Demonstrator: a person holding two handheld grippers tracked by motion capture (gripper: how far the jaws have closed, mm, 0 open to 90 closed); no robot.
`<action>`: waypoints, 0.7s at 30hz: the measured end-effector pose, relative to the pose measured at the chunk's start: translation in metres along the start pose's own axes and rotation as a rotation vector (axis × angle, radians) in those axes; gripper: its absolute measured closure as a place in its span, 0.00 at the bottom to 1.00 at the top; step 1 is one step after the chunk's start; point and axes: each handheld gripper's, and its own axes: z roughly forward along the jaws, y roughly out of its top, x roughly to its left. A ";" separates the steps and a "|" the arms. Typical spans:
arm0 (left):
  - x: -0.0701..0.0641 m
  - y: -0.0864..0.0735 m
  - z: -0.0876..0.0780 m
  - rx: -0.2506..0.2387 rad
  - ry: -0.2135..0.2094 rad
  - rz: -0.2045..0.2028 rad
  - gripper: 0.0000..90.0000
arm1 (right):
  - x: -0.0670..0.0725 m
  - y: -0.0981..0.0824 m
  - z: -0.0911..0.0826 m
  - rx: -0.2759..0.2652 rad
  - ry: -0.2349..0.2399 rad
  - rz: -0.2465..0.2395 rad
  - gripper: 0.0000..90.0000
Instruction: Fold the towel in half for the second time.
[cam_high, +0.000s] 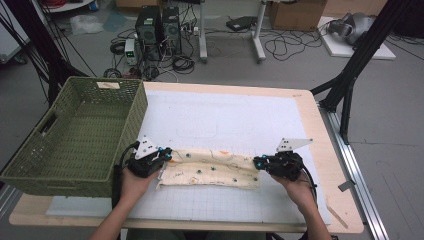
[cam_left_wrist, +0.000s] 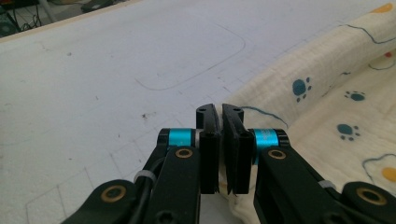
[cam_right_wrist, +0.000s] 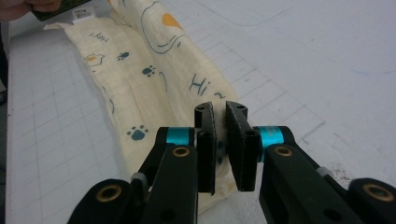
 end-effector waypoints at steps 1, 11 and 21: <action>-0.001 -0.001 -0.002 0.000 -0.004 0.003 0.94 | 0.001 -0.001 0.000 0.000 0.002 0.000 0.92; -0.013 -0.015 -0.017 0.013 -0.037 0.014 0.94 | 0.012 -0.017 -0.002 0.010 0.029 -0.005 0.90; -0.023 -0.029 -0.024 0.052 -0.077 0.025 0.93 | 0.018 -0.022 -0.004 0.038 0.054 0.003 0.82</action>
